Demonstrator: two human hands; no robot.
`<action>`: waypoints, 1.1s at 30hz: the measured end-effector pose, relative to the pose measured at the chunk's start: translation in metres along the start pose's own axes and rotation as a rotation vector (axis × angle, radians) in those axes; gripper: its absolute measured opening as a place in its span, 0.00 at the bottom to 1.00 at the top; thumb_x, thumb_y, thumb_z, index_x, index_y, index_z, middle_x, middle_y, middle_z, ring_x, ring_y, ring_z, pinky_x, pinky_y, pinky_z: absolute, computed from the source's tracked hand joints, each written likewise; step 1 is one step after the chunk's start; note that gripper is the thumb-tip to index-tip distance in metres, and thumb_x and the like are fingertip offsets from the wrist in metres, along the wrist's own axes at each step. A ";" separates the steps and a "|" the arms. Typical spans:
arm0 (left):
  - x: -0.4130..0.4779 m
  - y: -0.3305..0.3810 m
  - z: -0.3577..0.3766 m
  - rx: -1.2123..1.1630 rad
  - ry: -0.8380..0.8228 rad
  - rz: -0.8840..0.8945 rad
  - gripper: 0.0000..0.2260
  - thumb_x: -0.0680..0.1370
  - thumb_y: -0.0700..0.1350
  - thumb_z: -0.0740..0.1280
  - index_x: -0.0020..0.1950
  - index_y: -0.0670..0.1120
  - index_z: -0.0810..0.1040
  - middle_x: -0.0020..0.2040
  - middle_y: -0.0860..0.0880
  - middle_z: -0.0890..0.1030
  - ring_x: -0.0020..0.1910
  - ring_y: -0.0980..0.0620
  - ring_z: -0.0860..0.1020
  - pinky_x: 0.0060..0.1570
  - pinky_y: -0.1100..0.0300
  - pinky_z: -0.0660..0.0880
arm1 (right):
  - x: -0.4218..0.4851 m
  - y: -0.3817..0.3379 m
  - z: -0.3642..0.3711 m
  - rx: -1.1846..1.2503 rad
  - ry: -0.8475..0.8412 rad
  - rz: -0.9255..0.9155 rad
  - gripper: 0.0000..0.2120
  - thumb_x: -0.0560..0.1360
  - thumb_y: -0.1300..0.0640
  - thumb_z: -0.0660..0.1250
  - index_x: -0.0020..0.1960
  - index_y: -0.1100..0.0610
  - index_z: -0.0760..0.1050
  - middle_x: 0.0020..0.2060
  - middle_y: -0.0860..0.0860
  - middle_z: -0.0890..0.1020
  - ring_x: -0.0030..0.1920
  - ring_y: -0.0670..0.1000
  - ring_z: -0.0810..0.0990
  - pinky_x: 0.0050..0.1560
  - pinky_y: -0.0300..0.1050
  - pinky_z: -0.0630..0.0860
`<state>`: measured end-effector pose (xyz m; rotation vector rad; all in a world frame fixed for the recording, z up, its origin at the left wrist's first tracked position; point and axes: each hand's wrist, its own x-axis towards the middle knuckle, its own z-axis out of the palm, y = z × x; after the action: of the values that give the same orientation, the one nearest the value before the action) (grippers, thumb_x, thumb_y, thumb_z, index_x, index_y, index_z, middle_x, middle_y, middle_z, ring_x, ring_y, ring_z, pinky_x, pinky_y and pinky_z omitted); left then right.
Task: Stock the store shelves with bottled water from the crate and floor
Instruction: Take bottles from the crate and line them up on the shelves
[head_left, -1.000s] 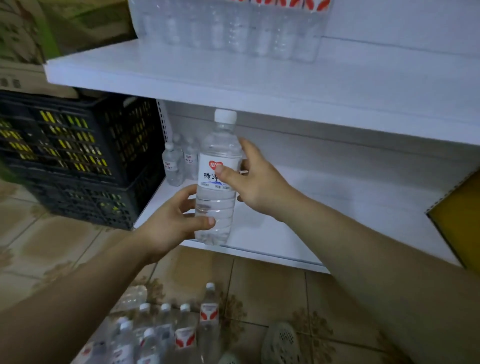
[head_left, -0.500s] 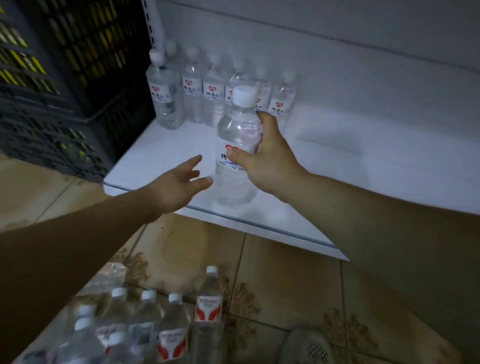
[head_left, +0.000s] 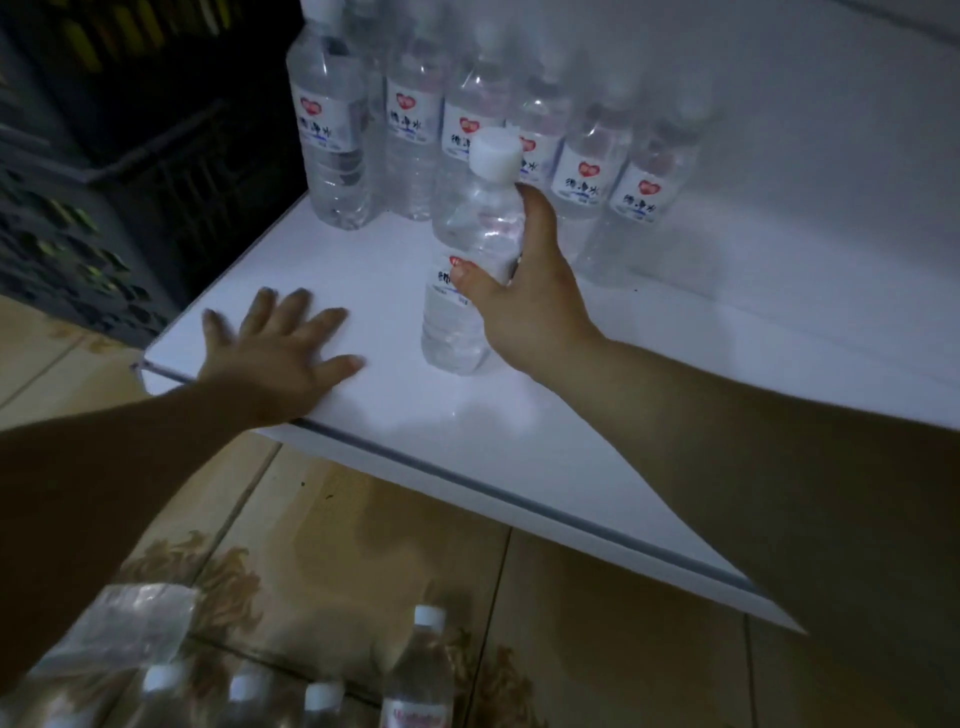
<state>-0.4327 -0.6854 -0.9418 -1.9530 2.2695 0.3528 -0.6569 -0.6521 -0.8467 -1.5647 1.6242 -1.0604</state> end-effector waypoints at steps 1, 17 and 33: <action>-0.001 -0.003 0.004 0.001 0.019 0.009 0.31 0.74 0.72 0.44 0.76 0.65 0.43 0.79 0.55 0.39 0.77 0.50 0.36 0.71 0.36 0.36 | 0.010 -0.001 0.007 -0.003 0.009 -0.007 0.35 0.76 0.55 0.70 0.76 0.46 0.53 0.69 0.49 0.71 0.67 0.53 0.72 0.68 0.55 0.70; -0.001 -0.008 0.011 -0.041 0.113 0.052 0.30 0.75 0.71 0.39 0.76 0.65 0.41 0.78 0.55 0.38 0.76 0.50 0.33 0.71 0.38 0.32 | 0.136 -0.014 0.059 -0.071 0.039 -0.056 0.36 0.78 0.58 0.67 0.78 0.51 0.50 0.69 0.51 0.70 0.66 0.52 0.72 0.65 0.44 0.68; -0.003 -0.009 0.012 -0.040 0.123 0.068 0.32 0.73 0.71 0.38 0.76 0.64 0.42 0.79 0.55 0.39 0.76 0.50 0.34 0.71 0.38 0.33 | 0.152 -0.021 0.070 -0.118 0.074 0.001 0.42 0.76 0.54 0.70 0.79 0.48 0.46 0.72 0.51 0.69 0.67 0.52 0.72 0.65 0.46 0.69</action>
<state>-0.4240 -0.6803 -0.9533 -1.9715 2.4276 0.2953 -0.5992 -0.8104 -0.8480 -1.6177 1.7655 -1.0493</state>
